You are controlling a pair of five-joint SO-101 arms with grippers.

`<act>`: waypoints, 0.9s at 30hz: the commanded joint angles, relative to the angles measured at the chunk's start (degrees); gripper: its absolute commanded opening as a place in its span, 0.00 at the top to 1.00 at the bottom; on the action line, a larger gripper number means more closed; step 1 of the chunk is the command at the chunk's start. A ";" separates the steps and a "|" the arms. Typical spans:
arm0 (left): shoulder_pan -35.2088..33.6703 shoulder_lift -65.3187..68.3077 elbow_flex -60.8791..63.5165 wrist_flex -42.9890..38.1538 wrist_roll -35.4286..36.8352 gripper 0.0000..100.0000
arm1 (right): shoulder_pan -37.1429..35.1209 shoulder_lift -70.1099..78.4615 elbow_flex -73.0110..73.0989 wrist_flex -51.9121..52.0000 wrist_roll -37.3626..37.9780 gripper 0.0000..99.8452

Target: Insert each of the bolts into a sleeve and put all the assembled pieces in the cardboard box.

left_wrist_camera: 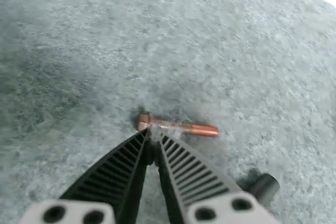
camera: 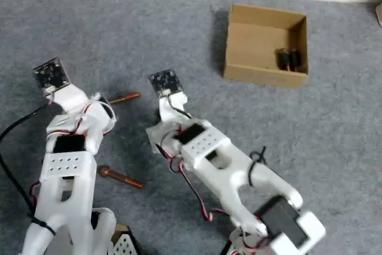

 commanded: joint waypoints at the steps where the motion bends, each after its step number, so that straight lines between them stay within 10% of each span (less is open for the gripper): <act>1: -1.10 -0.22 -3.38 -0.09 -0.26 0.99 | -0.40 4.97 -8.04 -1.54 -7.38 0.70; 27: -0.84 -0.22 -4.09 0.09 -0.26 0.99 | 5.14 29.14 -23.78 -1.45 -28.57 0.70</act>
